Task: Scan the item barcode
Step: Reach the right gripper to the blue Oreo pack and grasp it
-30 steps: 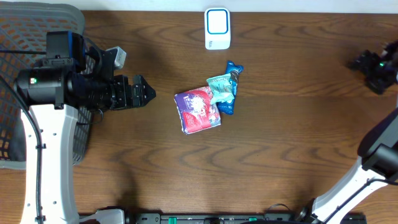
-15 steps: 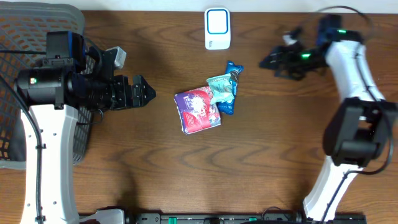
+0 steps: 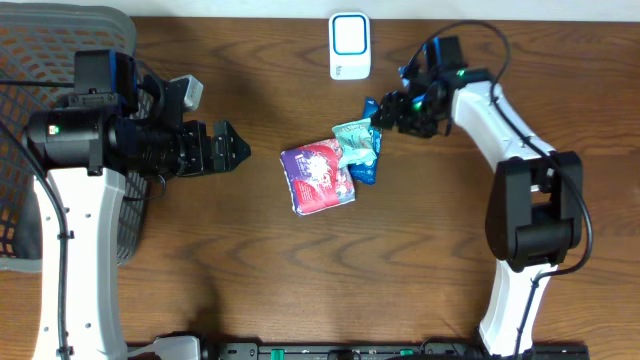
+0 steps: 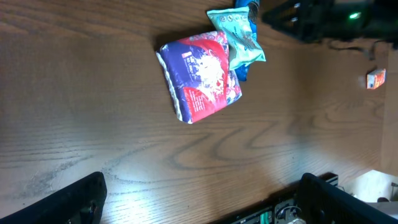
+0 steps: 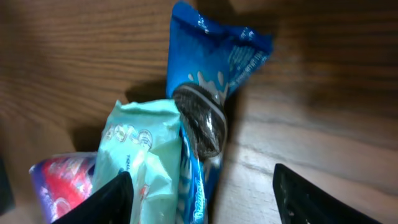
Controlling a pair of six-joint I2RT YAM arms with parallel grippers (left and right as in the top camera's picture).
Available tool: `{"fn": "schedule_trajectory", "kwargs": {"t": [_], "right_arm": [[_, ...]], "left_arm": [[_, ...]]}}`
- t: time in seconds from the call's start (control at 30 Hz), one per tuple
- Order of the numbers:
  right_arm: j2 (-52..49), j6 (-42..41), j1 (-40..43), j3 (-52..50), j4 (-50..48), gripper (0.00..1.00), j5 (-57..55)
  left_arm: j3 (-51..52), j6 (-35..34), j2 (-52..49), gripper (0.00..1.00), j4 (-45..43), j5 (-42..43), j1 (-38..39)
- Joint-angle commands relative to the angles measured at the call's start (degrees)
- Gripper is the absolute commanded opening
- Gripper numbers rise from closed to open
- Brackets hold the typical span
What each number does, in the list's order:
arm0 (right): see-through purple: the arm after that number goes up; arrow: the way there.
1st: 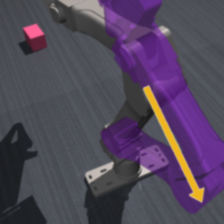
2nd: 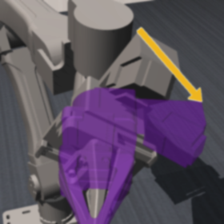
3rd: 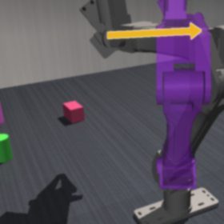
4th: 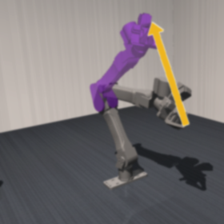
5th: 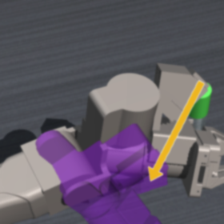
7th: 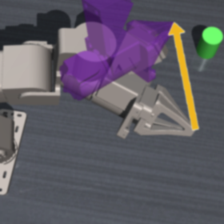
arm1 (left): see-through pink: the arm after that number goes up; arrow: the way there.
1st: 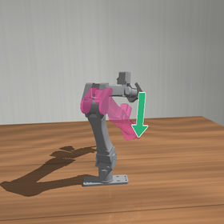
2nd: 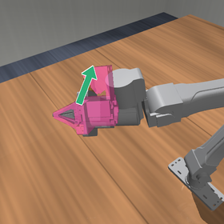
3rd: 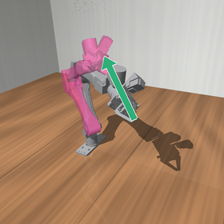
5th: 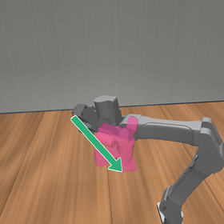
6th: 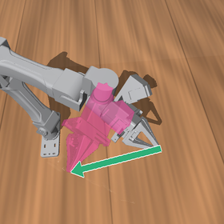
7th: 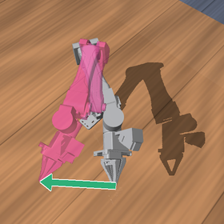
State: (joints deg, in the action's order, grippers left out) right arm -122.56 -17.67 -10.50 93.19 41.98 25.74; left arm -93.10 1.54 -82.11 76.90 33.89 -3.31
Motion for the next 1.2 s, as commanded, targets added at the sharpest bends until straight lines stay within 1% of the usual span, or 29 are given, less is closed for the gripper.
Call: {"fn": "schedule_trajectory", "kwargs": {"t": [0.0,0.07,0.1,0.13,0.17,0.27,0.3,0.33,0.47,0.57,0.63,0.73,0.8,0.83,0.87,0.9,0.93,0.97,1.0,1.03,1.13,1.17], "right_arm": [[-0.4,-4.9,-3.0,-4.3,-4.4,0.66,0.7],[-0.4,-6.1,-4.3,-6.2,-7.3,0.64,0.4],[-0.4,-7.0,-4.8,-6.9,-8.1,0.62,-0.7],[-0.4,-7.8,-5.2,-7.4,-8.4,0.59,-2.4],[-0.4,-8.0,-5.4,-7.5,-8.4,0.52,-4.2],[-0.3,-8.0,-5.3,-7.4,-8.5,0.08,-6.9],[-0.3,-8.0,-5.3,-7.3,-8.3,0.01,-7.3],[-0.3,-7.9,-5.1,-6.8,-7.8,0.01,-7.9],[0.0,-4.3,-4.3,-1.1,-0.1,0.01,-13.4],[0.3,-2.6,-4.5,5.5,8.9,0.01,-23.9],[0.3,-2.4,-5.3,10.3,14.9,0.01,-33.3],[0.3,-2.4,-6.9,14.1,20.6,0.01,-45.0],[0.3,-1.9,-7.7,14.2,21.5,0.01,-47.1],[0.3,-1.5,-7.9,13.8,21.4,0.01,-46.2],[0.3,-1.6,-7.9,13.2,21.1,0.03,-45.0],[0.3,-1.6,-7.9,12.3,20.4,0.15,-42.6],[0.3,-1.6,-7.7,11.4,19.6,0.32,-39.7],[0.3,-1.6,-7.6,10.4,18.4,0.43,-36.2],[0.3,-1.6,-7.4,9.3,16.9,0.48,-32.7],[0.3,-1.7,-7.2,6.8,12.9,0.53,-25.8],[0.3,-4.0,-7.1,2.8,7.6,0.55,-20.6],[0.3,-4.6,-7.0,1.5,6.1,0.59,-20.2]], "left_arm": [[0.3,0.6,-0.2,0.98,0.2,-0.5,0.1],[0.3,0.6,-0.2,0.98,0.2,-0.5,0.1],[0.3,0.6,-0.2,0.98,0.2,-0.5,0.1],[0.3,0.6,-0.2,0.98,0.2,-0.5,0.1],[0.3,0.6,-0.2,0.98,0.2,-0.5,0.1],[0.3,0.6,-0.2,0.98,0.2,-0.5,0.1],[0.3,0.6,-0.2,0.98,0.2,-0.5,0.1],[0.3,0.6,-0.2,0.98,0.2,-0.5,0.1],[0.3,0.6,-0.2,0.98,0.2,-0.5,0.1],[0.3,0.6,-0.2,0.98,0.2,-0.5,0.1],[0.3,0.6,-0.2,0.98,0.2,-0.5,0.1],[0.3,0.6,-0.2,0.98,0.2,-0.5,0.1],[0.3,0.6,-0.2,0.98,0.2,-0.5,0.1],[0.3,0.6,-0.2,0.98,0.2,-0.5,0.1],[0.3,0.6,-0.2,0.98,0.2,-0.5,0.1],[0.3,0.6,-0.2,0.98,0.2,-0.5,0.1],[0.3,0.6,-0.2,0.98,0.2,-0.5,0.1],[0.3,0.6,-0.2,0.98,0.2,-0.5,0.1],[0.3,0.6,-0.2,0.98,0.2,-0.5,0.1],[0.3,0.6,-0.2,0.98,0.2,-0.5,0.1],[0.3,0.6,-0.2,0.98,0.2,-0.5,0.1],[0.3,0.6,-0.2,0.98,0.2,-0.5,0.1]]}}
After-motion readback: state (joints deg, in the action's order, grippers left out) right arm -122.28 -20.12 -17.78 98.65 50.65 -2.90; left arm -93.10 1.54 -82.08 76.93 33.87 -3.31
